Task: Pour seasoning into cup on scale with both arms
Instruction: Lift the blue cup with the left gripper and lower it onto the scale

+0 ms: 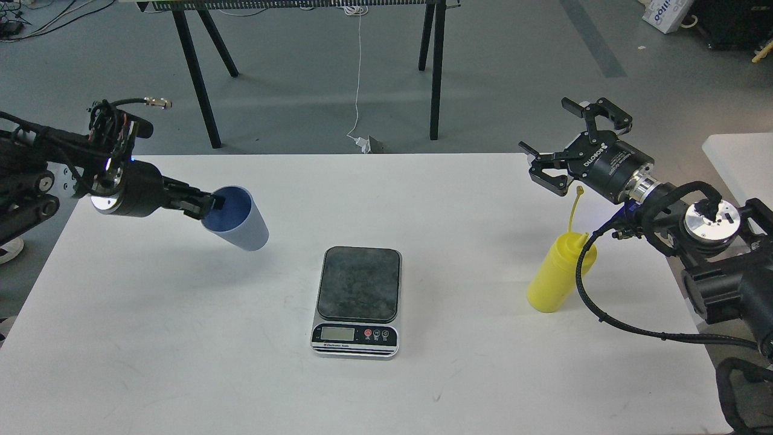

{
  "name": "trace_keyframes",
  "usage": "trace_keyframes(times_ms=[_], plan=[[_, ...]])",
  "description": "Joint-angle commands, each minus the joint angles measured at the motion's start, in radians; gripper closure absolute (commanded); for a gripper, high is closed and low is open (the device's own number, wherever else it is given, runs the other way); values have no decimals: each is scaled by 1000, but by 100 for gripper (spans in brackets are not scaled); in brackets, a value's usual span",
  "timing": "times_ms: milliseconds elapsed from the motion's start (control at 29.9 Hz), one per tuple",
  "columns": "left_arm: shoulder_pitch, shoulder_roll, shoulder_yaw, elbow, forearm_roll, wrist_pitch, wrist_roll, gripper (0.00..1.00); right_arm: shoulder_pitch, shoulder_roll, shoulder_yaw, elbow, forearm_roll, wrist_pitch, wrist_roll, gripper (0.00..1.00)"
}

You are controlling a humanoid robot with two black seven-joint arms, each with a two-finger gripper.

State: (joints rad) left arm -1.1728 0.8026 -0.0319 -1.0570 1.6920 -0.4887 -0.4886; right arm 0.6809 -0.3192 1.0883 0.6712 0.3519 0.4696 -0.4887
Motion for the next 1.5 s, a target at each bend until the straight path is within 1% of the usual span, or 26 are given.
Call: trace_keyframes(times_ms=[0,200,401,568,701,968,1469], plan=[[-21,-95,1,-3,-31,0,0,98,14,0,1,-2,-1,-6,0,1],[-10,-219,10,-6,-28,0,0,98,49,-1,-1,-33,-1,-9,0,1],[4,-266,17,-6,-22,0,0,98,60,-1,-1,-55,-1,-9,0,1],[22,-312,52,2,-20,0,0,98,60,2,-2,-55,-1,-9,0,1],[41,-326,98,14,-18,0,0,98,62,0,-2,-55,-1,-9,0,1],[51,-345,101,91,-18,0,0,97,55,0,-2,-55,-1,-9,0,1],[48,-327,102,94,-22,0,0,97,46,0,-4,-55,-1,-6,0,1]])
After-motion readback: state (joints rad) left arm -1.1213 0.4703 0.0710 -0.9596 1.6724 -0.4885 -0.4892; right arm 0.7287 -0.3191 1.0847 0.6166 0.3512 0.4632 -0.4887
